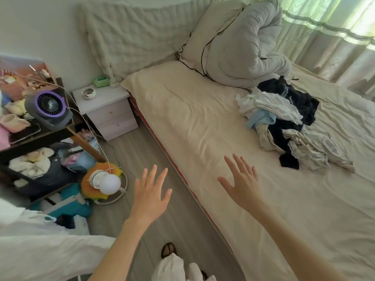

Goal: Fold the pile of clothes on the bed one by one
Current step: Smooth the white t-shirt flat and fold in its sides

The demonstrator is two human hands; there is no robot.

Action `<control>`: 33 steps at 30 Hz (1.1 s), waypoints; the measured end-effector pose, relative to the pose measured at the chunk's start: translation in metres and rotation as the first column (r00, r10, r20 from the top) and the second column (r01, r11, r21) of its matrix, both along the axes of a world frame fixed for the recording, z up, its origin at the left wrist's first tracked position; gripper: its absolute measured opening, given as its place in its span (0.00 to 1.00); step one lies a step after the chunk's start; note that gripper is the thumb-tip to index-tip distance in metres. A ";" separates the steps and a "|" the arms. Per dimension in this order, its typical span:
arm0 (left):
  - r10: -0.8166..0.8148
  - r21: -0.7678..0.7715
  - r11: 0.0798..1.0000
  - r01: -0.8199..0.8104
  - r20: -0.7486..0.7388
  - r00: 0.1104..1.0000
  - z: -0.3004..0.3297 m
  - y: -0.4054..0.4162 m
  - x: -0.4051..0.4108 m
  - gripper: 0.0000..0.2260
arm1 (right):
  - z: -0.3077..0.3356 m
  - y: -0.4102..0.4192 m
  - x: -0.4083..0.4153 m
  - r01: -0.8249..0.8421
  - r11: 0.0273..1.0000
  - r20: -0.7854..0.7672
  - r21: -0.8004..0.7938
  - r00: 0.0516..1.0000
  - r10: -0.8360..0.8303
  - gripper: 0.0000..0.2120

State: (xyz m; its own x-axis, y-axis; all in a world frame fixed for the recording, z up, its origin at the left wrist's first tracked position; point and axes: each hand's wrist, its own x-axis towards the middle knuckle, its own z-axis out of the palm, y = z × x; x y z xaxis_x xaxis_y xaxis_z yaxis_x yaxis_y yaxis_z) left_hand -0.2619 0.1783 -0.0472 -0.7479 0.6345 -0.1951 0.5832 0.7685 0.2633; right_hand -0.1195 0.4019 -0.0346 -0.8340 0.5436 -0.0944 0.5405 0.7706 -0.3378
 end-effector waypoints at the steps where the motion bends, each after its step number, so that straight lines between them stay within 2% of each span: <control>1: 0.000 -0.015 1.000 0.001 0.023 1.000 -0.007 0.005 -0.013 0.28 | -0.006 0.008 -0.013 0.007 1.000 0.013 -0.013 1.000 -0.007 0.32; 6: -0.035 -0.034 0.999 0.037 0.038 0.999 -0.028 0.047 -0.118 0.28 | -0.027 0.050 -0.103 0.047 0.999 0.042 -0.016 0.998 -0.046 0.32; 12: -0.180 -0.002 0.984 0.180 -0.020 0.984 -0.022 0.122 -0.257 0.27 | -0.031 0.091 -0.220 0.115 0.992 0.035 -0.046 0.993 -0.114 0.31; 15: -0.225 -0.025 0.974 0.225 -0.002 0.974 -0.023 0.160 -0.305 0.28 | -0.034 0.116 -0.259 0.143 0.989 0.037 -0.049 0.989 -0.141 0.31; 23: -0.321 -0.069 0.940 0.334 0.150 0.935 -0.080 0.252 -0.350 0.27 | -0.082 0.206 -0.297 0.238 0.968 0.143 -0.081 0.964 -0.225 0.29; 28: -0.337 -0.155 0.916 0.369 0.199 0.920 -0.164 0.328 -0.364 0.27 | -0.156 0.297 -0.317 0.282 0.957 0.262 -0.070 0.931 -0.255 0.29; 33: -0.375 -0.159 0.893 0.421 0.255 0.891 -0.244 0.403 -0.368 0.27 | -0.230 0.391 -0.331 0.297 0.955 0.289 0.018 0.913 -0.289 0.27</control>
State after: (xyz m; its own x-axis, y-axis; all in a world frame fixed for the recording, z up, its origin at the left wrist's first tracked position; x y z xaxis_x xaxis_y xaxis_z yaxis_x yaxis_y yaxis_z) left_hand -0.6301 0.5815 -0.2909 -0.3668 0.7984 -0.4775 0.7992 0.5332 0.2775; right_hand -0.4509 0.7930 -0.2647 -0.5736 0.7535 -0.3214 0.8167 0.5562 -0.1535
